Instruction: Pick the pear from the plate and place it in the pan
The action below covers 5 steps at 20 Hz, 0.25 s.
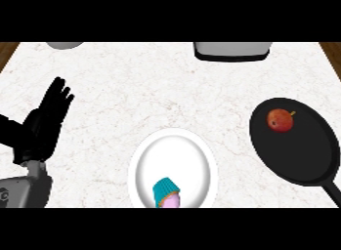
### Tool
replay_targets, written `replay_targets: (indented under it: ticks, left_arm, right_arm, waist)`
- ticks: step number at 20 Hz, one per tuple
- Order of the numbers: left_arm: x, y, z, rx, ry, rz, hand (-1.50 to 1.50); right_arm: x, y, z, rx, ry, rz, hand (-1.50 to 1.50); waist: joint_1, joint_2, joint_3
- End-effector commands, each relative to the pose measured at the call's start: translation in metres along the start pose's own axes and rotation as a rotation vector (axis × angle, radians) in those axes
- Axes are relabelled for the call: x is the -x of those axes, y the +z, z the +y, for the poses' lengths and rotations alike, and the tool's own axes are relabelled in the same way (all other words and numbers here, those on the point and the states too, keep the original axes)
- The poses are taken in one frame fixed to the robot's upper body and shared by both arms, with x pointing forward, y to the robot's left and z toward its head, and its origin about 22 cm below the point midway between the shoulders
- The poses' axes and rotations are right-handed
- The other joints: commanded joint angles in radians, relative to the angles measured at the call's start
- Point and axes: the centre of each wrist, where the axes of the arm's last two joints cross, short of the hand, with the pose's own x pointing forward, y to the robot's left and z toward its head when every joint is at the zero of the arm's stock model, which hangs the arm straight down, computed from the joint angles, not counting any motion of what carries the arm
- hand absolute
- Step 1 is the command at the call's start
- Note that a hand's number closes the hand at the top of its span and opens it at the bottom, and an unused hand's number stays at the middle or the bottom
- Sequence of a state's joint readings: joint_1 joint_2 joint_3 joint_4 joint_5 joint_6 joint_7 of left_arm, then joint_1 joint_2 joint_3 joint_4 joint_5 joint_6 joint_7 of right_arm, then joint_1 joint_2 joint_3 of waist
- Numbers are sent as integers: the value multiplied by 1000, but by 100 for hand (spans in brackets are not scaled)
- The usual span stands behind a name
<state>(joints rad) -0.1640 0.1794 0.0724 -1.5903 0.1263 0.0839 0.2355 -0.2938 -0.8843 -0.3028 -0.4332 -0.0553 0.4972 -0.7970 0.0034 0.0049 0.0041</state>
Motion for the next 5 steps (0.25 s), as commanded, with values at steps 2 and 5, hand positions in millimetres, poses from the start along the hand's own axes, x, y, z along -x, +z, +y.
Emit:
replay_targets:
  ticks: [2, 5]
  left_arm:
    - [-4, 4, 3, 7, -2, -13, 0]
    - [4, 5, 4, 5, 13, 5, 0]
  right_arm:
    - [8, 22, -10, -65, -128, -121, -150]
    - [10, 39, -17, -71, -99, -121, -150]
  waist:
    - [9, -1, 1]
    - [1, -1, 0]
